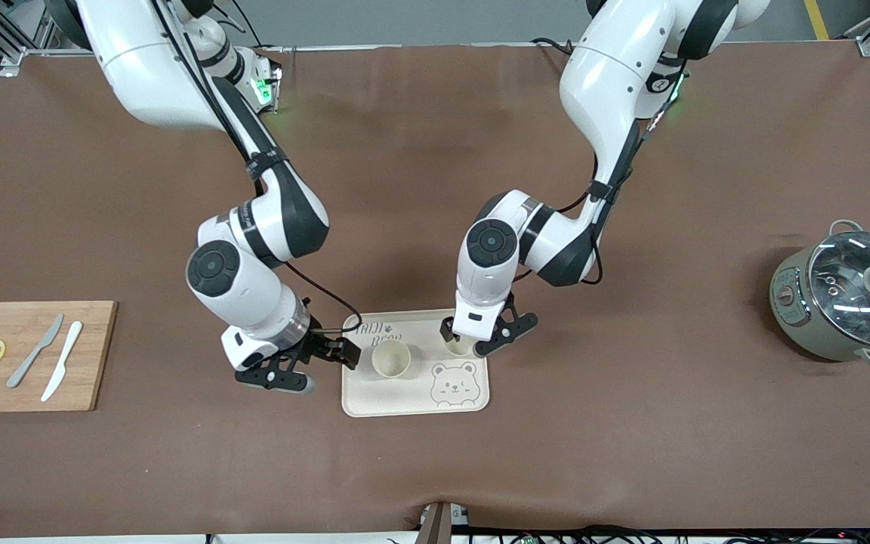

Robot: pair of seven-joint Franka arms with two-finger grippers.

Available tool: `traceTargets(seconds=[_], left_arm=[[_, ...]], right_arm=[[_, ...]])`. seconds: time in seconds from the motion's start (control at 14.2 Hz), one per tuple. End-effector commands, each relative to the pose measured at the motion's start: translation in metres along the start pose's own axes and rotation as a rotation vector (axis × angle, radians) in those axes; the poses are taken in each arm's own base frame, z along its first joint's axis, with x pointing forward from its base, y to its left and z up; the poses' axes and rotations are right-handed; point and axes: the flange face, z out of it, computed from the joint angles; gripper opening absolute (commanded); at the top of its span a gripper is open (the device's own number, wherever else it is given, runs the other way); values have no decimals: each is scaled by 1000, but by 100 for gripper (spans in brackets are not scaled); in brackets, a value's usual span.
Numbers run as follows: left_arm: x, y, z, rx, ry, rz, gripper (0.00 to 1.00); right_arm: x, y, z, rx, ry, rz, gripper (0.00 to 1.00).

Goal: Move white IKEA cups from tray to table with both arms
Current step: 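Lower both grippers around the two white cups on the tray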

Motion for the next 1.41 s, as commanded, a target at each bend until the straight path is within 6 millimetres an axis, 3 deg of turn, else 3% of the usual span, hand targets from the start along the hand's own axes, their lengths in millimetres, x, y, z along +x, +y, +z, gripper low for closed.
traceTargets(seconds=[0.0,0.14,0.35,0.84,1.34], left_arm=[[0,5,2,-10,24,-31,71],[-1,6,2,-19,27,-40,31],[0,6,2,-19,28,-55,0],[4,7,-8,-29,35,-58,0],[30,-2,-37,-21,54,-67,0]], right_arm=[[2,-9,12,-29,27,-20,100],[-4,-16,27,-40,40,-51,100],[-10,-19,45,-36,43,-60,100],[-27,-34,68,-35,32,-79,100],[-37,-38,95,-25,49,-94,100]])
